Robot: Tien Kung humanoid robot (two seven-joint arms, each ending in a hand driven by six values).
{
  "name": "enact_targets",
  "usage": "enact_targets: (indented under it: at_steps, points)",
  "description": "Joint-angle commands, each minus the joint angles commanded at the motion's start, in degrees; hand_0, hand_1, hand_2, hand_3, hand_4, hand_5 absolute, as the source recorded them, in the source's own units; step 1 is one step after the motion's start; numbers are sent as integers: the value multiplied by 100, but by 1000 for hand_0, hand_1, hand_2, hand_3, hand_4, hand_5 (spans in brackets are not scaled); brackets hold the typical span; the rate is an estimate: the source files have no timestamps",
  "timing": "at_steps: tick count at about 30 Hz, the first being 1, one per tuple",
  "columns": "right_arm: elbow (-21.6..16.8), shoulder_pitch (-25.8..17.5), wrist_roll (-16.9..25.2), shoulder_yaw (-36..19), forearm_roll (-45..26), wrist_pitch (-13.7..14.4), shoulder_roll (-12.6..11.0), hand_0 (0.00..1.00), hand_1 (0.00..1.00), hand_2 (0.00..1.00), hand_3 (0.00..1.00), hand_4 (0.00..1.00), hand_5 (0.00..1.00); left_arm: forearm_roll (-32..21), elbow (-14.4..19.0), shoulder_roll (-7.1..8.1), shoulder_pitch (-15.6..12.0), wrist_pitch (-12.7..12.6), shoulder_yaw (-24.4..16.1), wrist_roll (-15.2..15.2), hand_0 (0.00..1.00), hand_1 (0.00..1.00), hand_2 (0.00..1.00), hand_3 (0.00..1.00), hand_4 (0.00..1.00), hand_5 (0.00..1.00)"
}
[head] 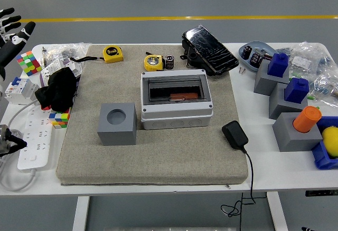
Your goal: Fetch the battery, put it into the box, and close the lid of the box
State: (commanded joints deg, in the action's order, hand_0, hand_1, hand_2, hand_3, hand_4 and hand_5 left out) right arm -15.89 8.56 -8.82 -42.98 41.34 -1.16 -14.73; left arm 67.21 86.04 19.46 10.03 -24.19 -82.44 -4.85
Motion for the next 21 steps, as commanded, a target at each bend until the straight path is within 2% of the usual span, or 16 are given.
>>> enact_targets:
  at_steps: [7,15,21]
  points:
    - [-9,-1,2,-22,15,8,-3,666,673,688,535,902,479,26,-12,-73,-83,45,-9,107,553,707,689,716,998,394]
    - [5,-49,4,-48,4,-1,9,666,673,688,535,901,481,40,-76,-86,35,123,166,222,548,704,686,712,998,391]
    - [12,-55,4,-94,19,-1,5,666,673,688,534,901,481,51,-75,-99,20,154,188,274,543,703,687,711,998,392]
